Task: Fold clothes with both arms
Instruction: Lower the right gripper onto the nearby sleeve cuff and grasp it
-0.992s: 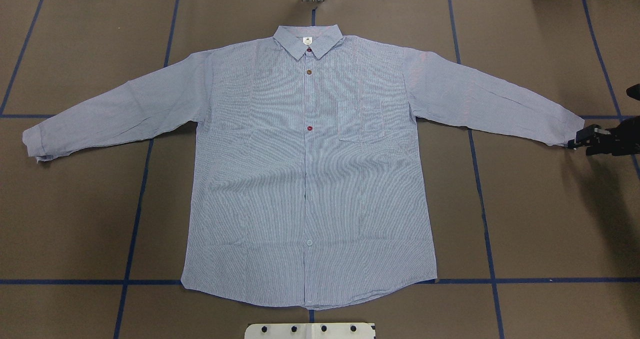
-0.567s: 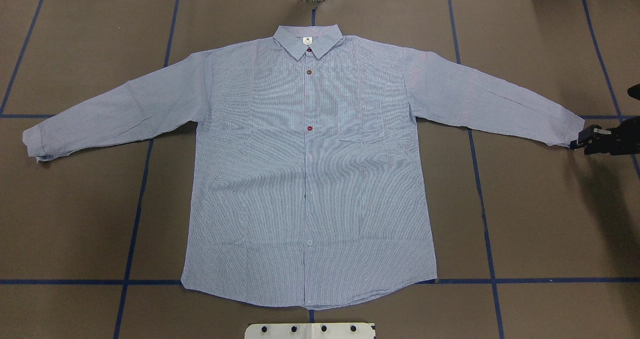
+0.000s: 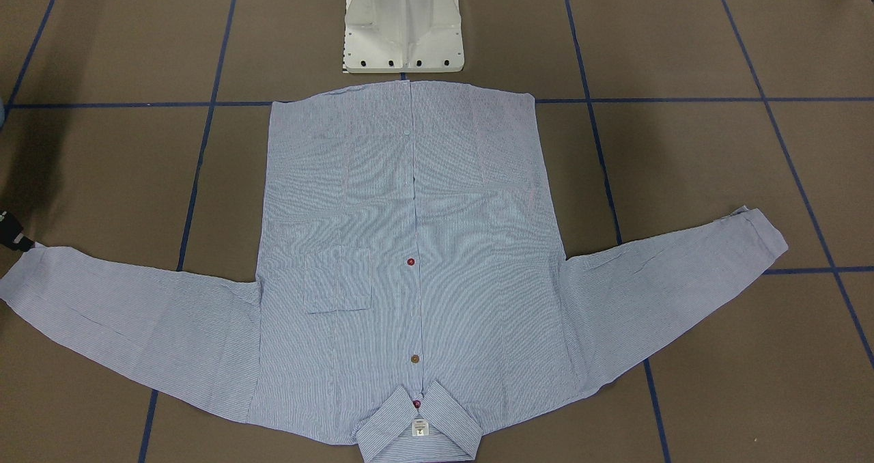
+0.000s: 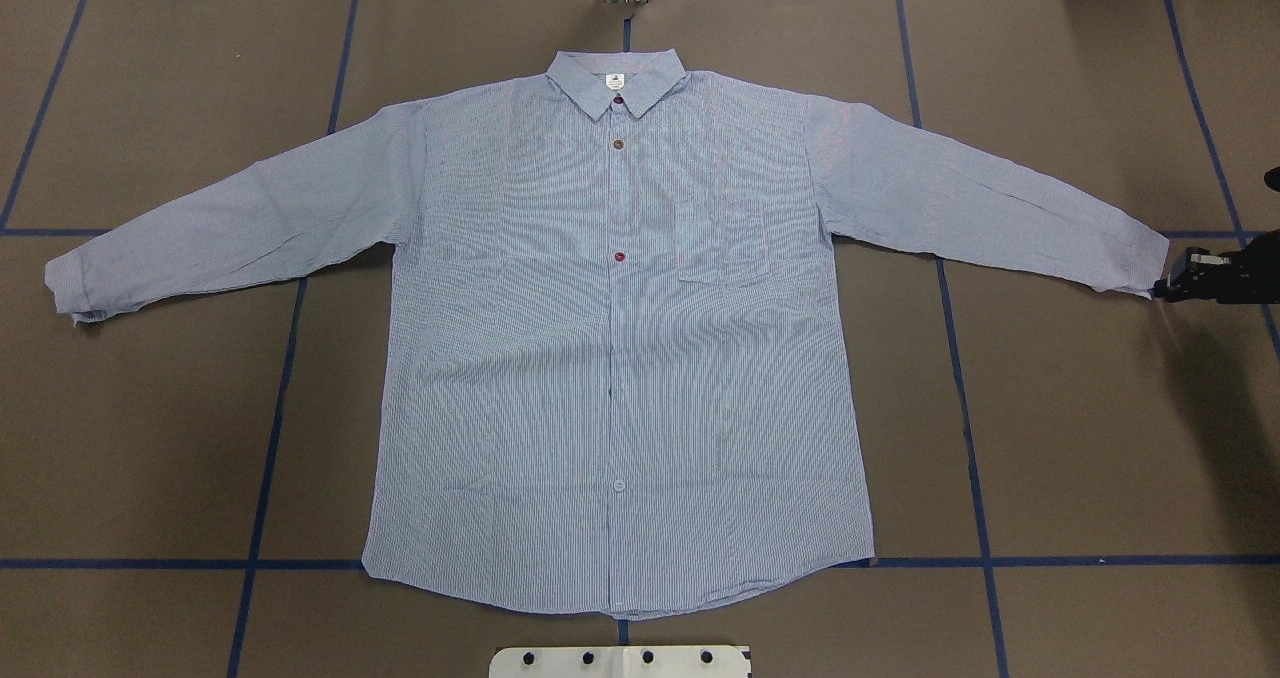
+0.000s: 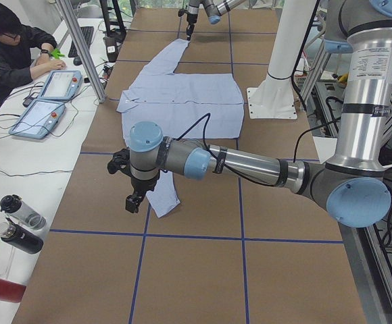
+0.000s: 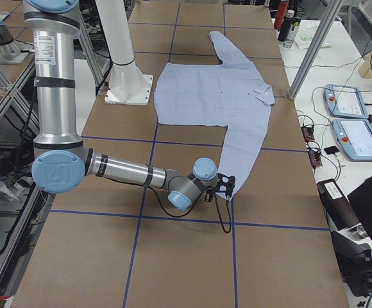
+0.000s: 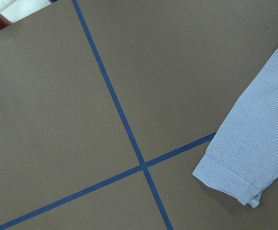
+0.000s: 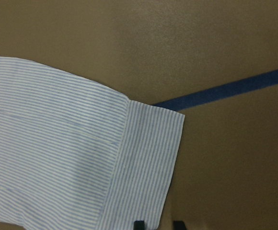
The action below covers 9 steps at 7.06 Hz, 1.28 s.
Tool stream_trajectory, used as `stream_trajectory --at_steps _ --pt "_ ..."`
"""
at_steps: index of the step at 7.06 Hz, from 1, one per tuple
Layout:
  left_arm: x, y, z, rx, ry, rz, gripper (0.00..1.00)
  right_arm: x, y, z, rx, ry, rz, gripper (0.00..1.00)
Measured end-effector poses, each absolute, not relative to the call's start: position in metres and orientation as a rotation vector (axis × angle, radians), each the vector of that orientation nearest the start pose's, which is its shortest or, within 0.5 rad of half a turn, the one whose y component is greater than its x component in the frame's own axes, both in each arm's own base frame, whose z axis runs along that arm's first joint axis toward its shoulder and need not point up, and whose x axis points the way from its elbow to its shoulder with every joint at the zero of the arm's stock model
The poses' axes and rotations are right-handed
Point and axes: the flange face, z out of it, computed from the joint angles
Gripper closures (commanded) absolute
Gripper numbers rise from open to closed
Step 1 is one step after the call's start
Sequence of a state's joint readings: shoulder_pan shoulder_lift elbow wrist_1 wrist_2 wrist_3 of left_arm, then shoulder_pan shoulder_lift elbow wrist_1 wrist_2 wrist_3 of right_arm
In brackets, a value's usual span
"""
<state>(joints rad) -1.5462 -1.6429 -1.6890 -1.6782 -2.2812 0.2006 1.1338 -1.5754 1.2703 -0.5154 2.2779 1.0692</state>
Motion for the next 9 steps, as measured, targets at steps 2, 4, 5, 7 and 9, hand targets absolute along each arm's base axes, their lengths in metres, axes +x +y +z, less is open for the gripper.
stream_trajectory --at_steps 2,4,5,7,9 --pt "-0.0552 -0.5349 0.5549 0.348 0.68 0.32 0.01 -0.1525 -0.4788 0.692 0.061 -0.984 0.307 0.44" --pt "-0.0552 -0.5352 0.5544 0.349 0.68 0.32 0.01 -0.1557 -0.4801 0.6907 0.057 -0.982 0.305 0.5" --pt "-0.0552 -0.5353 0.5537 0.35 0.68 0.32 0.01 -0.1561 -0.4806 0.6904 0.055 -0.98 0.306 0.54" --pt "-0.0552 -0.5352 0.5521 0.352 0.679 0.32 0.01 -0.1564 -0.481 0.6909 0.052 -0.977 0.307 0.64" --pt "-0.0553 -0.535 0.5492 0.356 0.68 0.317 0.01 -0.1556 -0.4815 0.6914 0.049 -0.974 0.311 1.0"
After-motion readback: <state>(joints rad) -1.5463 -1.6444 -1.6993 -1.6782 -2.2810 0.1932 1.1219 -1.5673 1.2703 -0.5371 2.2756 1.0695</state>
